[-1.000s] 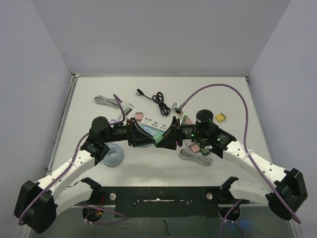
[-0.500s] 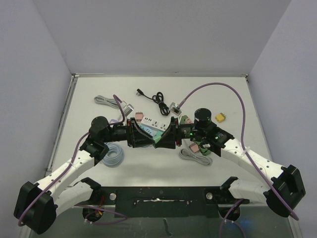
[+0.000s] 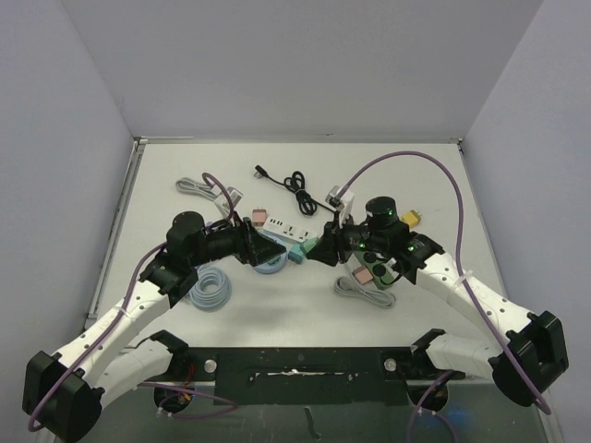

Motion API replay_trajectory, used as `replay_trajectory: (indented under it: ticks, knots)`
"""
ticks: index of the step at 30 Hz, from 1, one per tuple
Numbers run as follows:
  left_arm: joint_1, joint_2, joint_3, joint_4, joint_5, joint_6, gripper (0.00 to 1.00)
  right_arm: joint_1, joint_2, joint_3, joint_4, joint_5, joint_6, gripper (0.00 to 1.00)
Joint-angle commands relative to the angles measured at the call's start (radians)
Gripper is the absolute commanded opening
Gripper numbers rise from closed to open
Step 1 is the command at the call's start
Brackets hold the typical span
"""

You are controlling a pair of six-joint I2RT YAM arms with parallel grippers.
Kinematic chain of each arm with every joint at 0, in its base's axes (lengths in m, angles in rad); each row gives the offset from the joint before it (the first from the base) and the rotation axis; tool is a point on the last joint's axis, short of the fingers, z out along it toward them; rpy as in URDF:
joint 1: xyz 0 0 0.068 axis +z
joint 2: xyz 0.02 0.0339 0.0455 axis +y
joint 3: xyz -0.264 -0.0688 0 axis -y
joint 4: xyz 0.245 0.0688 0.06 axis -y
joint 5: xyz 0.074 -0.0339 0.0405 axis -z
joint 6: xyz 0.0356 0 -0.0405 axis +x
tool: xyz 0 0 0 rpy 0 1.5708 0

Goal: Insert the plug

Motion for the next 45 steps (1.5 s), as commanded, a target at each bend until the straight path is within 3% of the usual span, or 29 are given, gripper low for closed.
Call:
replay_trajectory:
  ticks: [1,8,16,45]
  knots:
    - [0.001,0.014,0.086,-0.237,-0.325,0.101,0.61,-0.102,0.014,0.052,-0.215,0.212,-0.169,0.0]
    - [0.001,0.03,0.08,-0.244,-0.344,0.104,0.6,-0.239,0.106,0.079,-0.297,0.377,-0.171,0.0]
    - [0.004,0.034,0.081,-0.232,-0.343,0.105,0.61,-0.247,0.237,0.136,-0.323,0.439,-0.16,0.0]
    - [0.006,0.011,0.049,-0.217,-0.328,0.093,0.6,-0.24,0.332,0.128,-0.213,0.431,-0.241,0.0]
